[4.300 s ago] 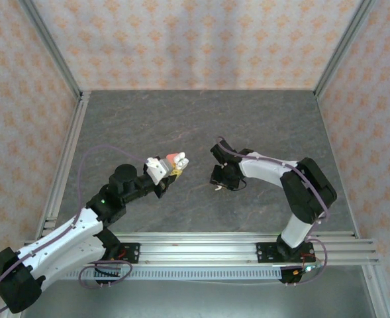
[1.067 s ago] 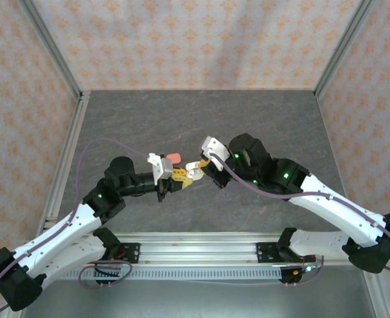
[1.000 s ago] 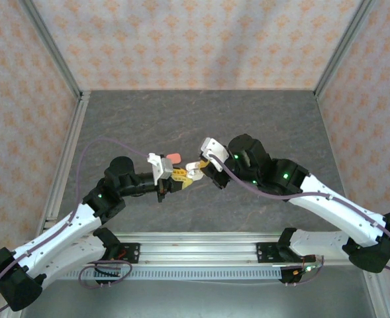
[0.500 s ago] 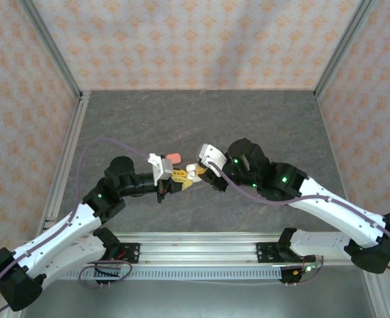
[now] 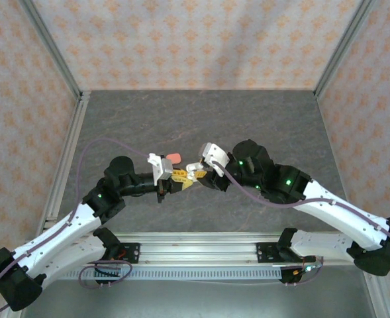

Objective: Insert wireless bluetooth earbuds into charging case

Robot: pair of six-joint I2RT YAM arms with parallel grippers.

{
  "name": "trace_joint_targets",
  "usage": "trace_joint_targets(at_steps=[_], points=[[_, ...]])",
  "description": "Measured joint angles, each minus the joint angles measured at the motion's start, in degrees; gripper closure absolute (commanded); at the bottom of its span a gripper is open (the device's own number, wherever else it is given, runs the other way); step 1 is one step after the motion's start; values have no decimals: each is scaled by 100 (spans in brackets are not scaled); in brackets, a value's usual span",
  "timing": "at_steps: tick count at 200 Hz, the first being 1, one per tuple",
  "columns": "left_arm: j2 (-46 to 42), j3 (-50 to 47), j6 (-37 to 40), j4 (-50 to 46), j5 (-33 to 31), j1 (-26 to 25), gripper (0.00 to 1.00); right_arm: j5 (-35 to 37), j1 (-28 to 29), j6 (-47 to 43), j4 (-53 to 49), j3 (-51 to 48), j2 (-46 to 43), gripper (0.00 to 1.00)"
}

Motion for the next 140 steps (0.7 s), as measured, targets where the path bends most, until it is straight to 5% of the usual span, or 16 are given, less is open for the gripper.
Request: trace_joint_targets(at_steps=[140], points=[[0, 0, -15, 83, -39, 0, 100, -22, 48, 319, -479, 310, -306, 63]])
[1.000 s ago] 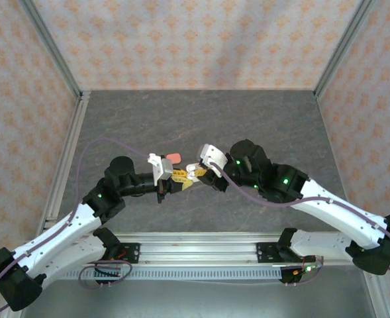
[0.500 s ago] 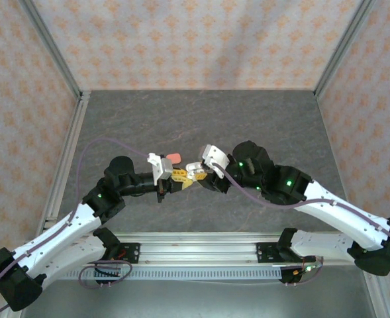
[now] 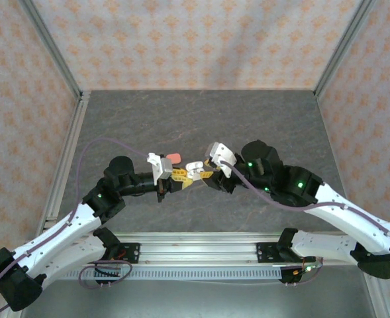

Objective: Insert wireless bluetooth earbuds into charging case

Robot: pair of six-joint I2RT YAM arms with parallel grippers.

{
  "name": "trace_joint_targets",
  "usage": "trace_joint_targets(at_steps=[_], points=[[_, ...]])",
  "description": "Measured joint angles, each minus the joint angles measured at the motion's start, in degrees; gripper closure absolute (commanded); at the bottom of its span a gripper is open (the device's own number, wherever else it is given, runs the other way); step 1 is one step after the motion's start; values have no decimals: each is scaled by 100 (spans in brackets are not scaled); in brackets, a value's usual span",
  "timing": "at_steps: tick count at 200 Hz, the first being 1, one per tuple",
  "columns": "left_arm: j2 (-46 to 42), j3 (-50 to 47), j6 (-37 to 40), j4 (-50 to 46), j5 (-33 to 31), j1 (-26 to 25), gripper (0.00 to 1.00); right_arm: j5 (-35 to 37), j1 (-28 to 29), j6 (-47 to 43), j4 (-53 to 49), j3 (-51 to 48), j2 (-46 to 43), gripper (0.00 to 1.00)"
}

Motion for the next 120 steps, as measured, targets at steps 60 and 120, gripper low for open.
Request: trace_joint_targets(at_steps=[60, 120], points=[[0, -26, -229, 522, -111, 0, 100, -481, -413, 1027, -15, 286, -13, 72], [166, -101, -487, 1180, -129, 0, 100, -1207, -702, 2026, 37, 155, 177, 81]])
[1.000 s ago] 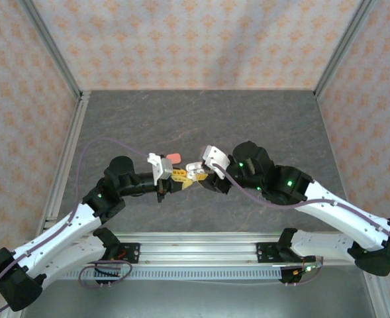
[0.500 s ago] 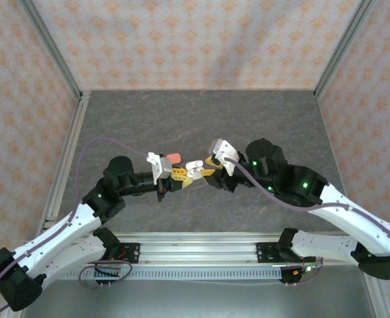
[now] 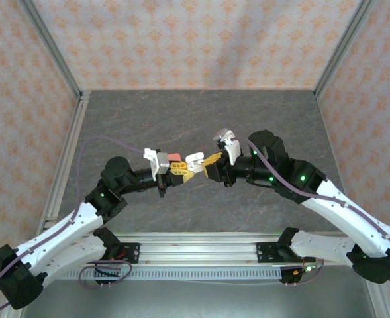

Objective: Insert wireless bluetooth earbuds into charging case

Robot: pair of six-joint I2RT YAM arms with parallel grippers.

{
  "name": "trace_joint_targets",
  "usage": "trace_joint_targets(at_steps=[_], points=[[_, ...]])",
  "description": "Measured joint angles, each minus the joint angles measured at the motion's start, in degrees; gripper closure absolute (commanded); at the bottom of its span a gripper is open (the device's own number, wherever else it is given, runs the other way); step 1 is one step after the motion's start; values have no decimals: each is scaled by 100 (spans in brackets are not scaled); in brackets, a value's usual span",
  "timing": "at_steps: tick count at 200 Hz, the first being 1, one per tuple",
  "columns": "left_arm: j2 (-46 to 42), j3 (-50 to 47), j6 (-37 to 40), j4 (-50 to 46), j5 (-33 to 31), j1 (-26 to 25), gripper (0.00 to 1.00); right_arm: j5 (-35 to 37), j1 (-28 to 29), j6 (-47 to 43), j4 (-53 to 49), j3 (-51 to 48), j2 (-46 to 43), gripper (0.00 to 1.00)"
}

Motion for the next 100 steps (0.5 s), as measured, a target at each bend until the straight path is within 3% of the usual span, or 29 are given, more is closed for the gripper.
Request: trace_joint_targets(at_steps=[62, 100], points=[[114, 0, -92, 74, 0, 0, 100, -144, -214, 310, 42, 0, 195, 89], [142, 0, -94, 98, 2, 0, 100, -385, -341, 372, 39, 0, 219, 85]])
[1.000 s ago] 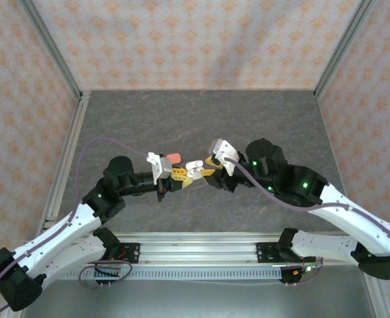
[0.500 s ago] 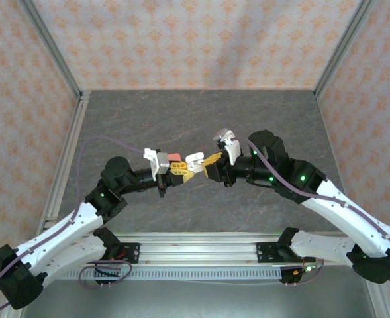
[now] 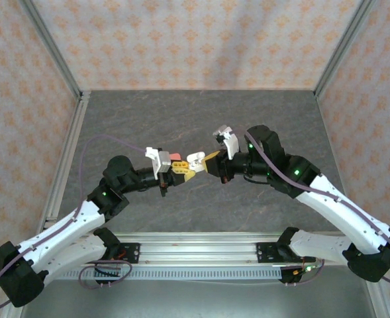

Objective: Insert wireless bluetooth earbuds into charging case

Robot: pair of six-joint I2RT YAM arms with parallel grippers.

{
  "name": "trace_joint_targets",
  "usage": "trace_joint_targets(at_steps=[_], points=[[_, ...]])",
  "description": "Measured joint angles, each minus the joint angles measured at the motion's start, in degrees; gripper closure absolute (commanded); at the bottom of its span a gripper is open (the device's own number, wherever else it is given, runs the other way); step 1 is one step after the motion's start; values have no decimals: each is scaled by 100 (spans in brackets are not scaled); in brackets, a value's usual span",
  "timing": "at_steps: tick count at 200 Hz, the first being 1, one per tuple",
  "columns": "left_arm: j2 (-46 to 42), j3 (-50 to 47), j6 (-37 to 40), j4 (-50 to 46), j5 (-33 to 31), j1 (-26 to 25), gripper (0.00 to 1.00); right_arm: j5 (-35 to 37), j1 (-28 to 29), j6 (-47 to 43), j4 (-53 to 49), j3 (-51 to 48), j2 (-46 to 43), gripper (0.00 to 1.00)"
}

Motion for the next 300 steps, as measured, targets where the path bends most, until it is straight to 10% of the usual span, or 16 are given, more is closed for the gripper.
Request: trace_joint_targets(at_steps=[109, 177, 300], points=[[1091, 474, 221, 463, 245, -35, 100, -107, -1388, 11, -1602, 1493, 293, 81], [1818, 1375, 748, 284, 675, -140, 100, -1893, -2820, 1329, -758, 682, 1388, 88], [2859, 2114, 918, -85, 905, -151, 100, -3501, -2905, 1322, -79, 411, 962, 88]])
